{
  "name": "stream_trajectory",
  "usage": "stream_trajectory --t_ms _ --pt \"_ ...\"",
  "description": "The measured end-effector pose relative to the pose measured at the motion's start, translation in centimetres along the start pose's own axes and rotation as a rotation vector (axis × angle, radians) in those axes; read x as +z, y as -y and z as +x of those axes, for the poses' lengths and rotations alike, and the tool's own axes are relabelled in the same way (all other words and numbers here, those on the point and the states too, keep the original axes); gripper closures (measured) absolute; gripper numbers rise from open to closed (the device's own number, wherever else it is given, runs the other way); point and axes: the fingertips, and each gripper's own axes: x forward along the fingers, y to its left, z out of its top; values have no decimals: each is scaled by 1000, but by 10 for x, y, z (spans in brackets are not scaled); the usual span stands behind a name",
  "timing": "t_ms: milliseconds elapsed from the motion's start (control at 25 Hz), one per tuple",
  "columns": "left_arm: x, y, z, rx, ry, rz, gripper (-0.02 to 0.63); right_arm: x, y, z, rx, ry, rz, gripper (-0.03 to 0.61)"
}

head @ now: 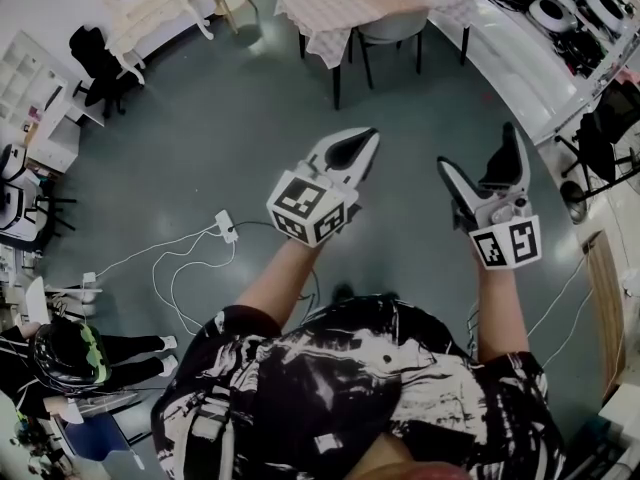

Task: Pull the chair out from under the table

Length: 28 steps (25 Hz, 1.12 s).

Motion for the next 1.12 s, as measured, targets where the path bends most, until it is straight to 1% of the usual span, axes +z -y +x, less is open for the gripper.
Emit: stream_trajectory --t_ms 360,680,960,1120 --pt "-1 0 10 7 1 -10 614 -12 16 -8 -11 -63 10 2" --pt "-13 29 57 7 -7 -15 614 -17 69 -42 -34 -107 16 2" --pt "-14 49 103 41 -11 -5 614 -16 118 -58 -3 -134 13 3" --pt "-18 47 116 43 -30 6 614 -21 135 -54 -1 -128 27 2"
